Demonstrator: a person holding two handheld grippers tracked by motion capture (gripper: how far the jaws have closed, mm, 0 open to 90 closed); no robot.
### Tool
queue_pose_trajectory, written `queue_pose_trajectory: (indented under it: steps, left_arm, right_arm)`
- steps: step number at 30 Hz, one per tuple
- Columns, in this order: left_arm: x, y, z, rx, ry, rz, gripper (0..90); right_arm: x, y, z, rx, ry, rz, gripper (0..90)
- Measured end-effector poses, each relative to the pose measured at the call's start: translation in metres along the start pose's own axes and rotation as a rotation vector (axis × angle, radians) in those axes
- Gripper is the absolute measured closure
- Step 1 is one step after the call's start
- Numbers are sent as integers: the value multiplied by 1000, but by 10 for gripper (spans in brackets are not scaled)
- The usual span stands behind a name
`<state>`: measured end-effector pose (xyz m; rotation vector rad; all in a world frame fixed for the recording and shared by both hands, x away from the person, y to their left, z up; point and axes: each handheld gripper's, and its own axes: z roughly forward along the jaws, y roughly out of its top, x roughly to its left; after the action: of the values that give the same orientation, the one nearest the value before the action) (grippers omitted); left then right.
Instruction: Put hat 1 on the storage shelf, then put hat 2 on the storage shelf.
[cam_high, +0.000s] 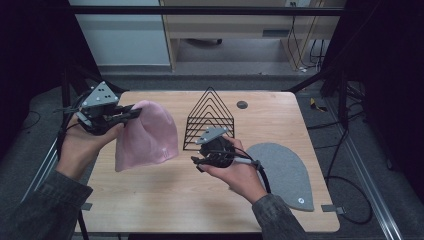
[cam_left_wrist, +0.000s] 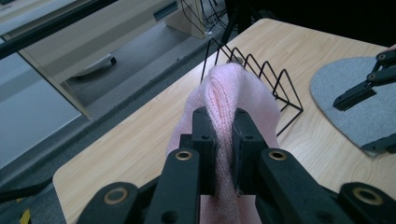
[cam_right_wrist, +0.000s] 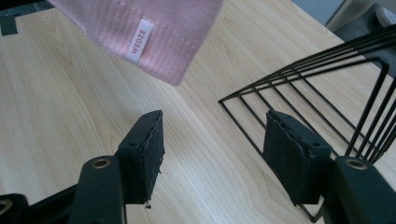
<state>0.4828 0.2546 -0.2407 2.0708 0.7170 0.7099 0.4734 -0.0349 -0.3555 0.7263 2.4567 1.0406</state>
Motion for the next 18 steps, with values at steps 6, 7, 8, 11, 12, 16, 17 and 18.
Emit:
queue_pose_trajectory:
  steps: [6,7,8,11,12,16,17,18]
  left_arm:
    - [-2,13,-3,-17,-10,4,822]
    - [-2,16,-4,-22,-11,6,821]
    - [-2,19,-5,-29,-10,9,821]
    - [-3,27,-7,-56,-15,8,821]
    - [-3,30,-7,-63,-18,8,821]
    - [-3,39,-6,-89,-34,3,821]
    - [-3,41,-6,-91,-35,6,821]
    - [-3,42,-5,-95,-37,6,821]
  right_arm:
    - [-1,11,7,6,27,1,396]
    - [-2,13,9,8,30,1,396]
    - [-2,16,10,0,36,12,399]
    - [-7,23,14,-22,61,33,409]
    - [-9,26,16,-33,67,33,411]
    - [-16,36,20,-46,87,44,412]
    - [-19,39,20,-44,85,44,412]
    - [-22,41,21,-47,82,49,412]
